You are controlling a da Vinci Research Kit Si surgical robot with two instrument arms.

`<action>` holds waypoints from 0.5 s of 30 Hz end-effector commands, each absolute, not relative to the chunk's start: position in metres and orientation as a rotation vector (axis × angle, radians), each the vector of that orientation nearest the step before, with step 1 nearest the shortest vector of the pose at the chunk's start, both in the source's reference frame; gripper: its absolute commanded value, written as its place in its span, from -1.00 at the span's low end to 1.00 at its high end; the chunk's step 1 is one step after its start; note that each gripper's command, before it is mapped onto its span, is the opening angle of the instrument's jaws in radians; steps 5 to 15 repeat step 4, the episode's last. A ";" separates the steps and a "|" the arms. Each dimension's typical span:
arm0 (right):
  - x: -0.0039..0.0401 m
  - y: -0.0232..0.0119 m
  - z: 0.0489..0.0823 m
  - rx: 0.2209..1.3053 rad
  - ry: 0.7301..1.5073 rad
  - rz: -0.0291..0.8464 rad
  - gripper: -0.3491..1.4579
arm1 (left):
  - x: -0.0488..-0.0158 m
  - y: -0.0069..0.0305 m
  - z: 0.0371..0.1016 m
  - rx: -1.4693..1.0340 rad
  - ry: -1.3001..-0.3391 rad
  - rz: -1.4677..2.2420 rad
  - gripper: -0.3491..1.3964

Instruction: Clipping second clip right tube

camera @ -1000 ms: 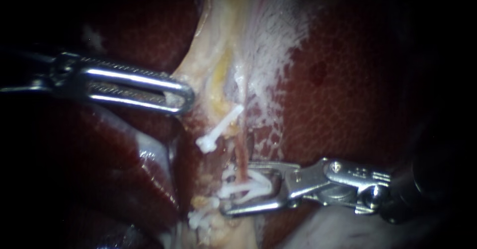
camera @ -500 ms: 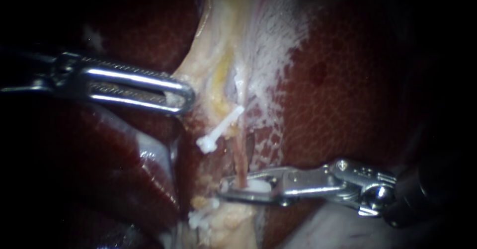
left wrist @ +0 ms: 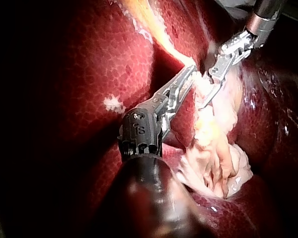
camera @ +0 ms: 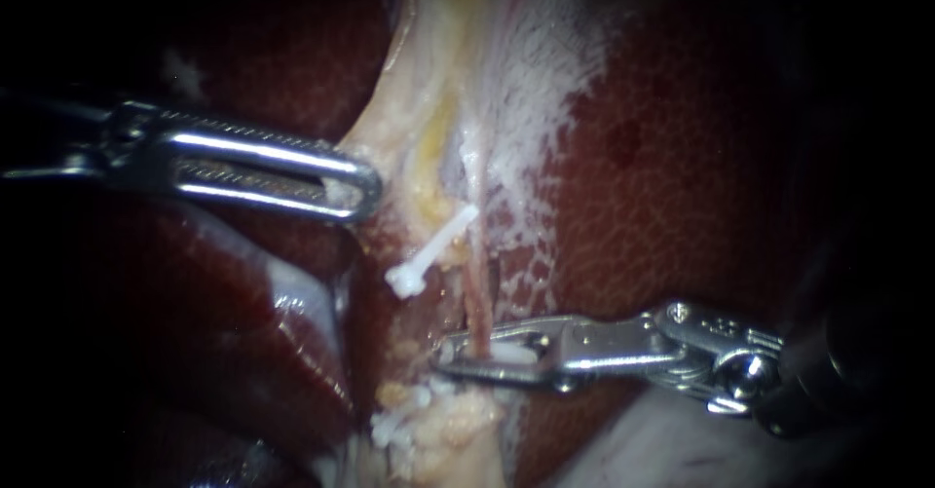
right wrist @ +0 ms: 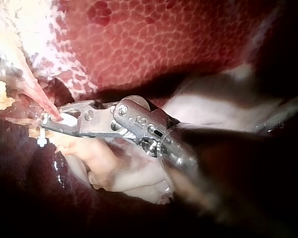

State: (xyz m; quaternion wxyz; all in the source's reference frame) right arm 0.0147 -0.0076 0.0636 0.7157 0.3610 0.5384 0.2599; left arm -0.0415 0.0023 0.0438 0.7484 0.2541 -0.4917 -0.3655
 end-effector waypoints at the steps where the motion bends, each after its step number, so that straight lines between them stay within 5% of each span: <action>1: 0.0147 -0.0076 0.0636 0.801 1.191 0.578 -1.00 | -0.0415 0.0023 0.0438 0.556 -1.075 -0.799 -1.00; 15: 0.0147 -0.0076 0.0636 0.801 1.191 0.578 -1.00 | -0.0415 0.0024 0.0438 0.556 -1.075 -0.800 -1.00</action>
